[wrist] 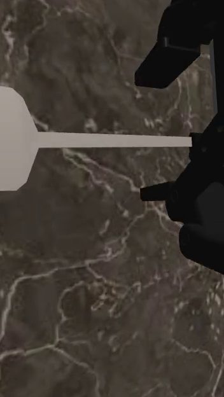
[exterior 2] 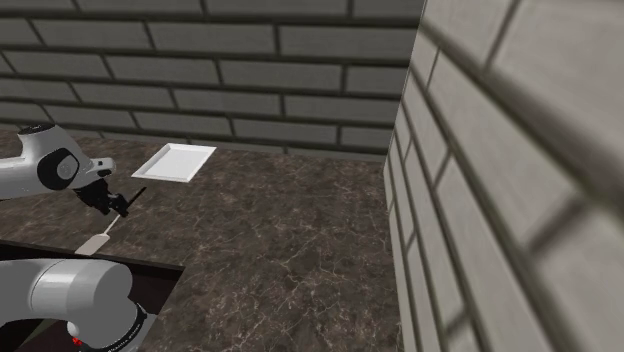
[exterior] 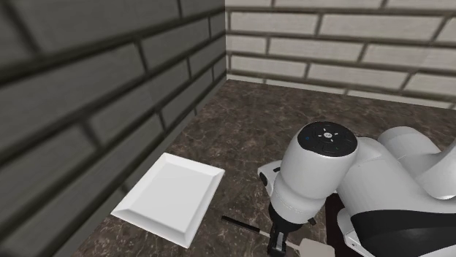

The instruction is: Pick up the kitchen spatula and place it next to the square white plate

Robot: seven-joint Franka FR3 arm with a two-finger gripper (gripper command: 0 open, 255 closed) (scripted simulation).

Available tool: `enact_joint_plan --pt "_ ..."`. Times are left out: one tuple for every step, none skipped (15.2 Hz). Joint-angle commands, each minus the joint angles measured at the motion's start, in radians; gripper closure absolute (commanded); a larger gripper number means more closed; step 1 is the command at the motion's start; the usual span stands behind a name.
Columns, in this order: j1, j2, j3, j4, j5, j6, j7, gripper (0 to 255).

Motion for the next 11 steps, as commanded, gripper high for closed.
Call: enact_joint_plan --pt "0.0 0.0 0.0 0.0 0.0 0.0 0.0 0" --pt "0.0 0.0 0.0 0.0 0.0 0.0 0.0 0" --pt "0.0 0.0 0.0 0.0 0.0 0.0 0.0 0" --pt "0.0 0.0 0.0 0.0 0.0 0.0 0.0 0" --pt "0.004 -0.031 -0.013 0.016 -0.003 -0.047 -0.002 0" --pt "0.007 -0.059 -0.026 0.033 -0.008 -0.092 -0.003 0" --pt "0.009 -0.084 -0.039 0.052 -0.013 -0.136 -0.003 0" --pt "0.011 -0.102 -0.049 0.068 -0.018 -0.17 -0.003 0" --pt "0.011 -0.102 -0.049 0.068 -0.018 -0.17 -0.003 0" --pt "0.011 -0.103 -0.049 0.068 -0.018 -0.17 -0.003 0" --pt "0.011 -0.102 -0.049 0.068 -0.018 -0.17 -0.003 0"
